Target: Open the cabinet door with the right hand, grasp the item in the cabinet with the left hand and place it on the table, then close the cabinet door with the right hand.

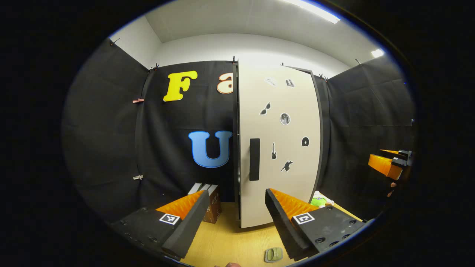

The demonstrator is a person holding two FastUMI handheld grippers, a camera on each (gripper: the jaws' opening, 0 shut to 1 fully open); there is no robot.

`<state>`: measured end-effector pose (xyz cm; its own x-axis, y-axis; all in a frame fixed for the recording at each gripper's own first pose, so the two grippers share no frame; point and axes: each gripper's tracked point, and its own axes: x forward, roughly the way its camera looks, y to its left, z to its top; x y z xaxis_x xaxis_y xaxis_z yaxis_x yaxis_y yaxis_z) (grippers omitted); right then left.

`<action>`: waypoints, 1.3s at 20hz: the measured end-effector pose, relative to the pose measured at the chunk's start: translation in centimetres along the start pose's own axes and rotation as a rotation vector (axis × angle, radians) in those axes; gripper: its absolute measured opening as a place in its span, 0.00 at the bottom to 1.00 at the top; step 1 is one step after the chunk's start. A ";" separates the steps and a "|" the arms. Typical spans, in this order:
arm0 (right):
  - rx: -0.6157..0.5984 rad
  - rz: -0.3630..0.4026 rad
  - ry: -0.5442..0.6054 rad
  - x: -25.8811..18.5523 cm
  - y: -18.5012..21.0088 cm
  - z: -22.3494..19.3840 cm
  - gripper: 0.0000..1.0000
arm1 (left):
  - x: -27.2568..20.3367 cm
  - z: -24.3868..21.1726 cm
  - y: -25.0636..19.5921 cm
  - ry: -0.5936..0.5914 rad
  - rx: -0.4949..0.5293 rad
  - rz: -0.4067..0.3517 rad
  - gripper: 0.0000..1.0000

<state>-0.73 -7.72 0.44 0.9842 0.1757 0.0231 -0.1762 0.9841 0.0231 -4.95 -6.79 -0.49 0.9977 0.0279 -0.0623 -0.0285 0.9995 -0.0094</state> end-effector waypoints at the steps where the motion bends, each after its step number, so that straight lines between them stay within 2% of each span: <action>1: 0.000 0.001 -0.001 -0.1 0.0 0.1 0.98 | 0.0 0.1 -0.1 -0.001 0.003 0.000 0.94; 24: 0.000 -0.005 -0.003 -0.6 -0.6 0.4 0.98 | -0.2 0.2 -1.7 0.002 0.017 -0.022 0.95; 25: 0.000 -0.002 -0.002 -0.6 -0.5 0.4 0.92 | -0.2 0.3 -1.8 0.000 0.018 -0.022 0.95; 26: -0.002 -0.002 -0.003 -0.5 -0.5 0.5 0.92 | -0.1 0.3 -1.7 0.000 0.018 -0.023 0.95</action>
<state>-1.17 -8.35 0.89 0.9845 0.1735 0.0262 -0.1741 0.9845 0.0215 -5.01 -8.53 -0.14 0.9980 0.0053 -0.0626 -0.0049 1.0000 0.0067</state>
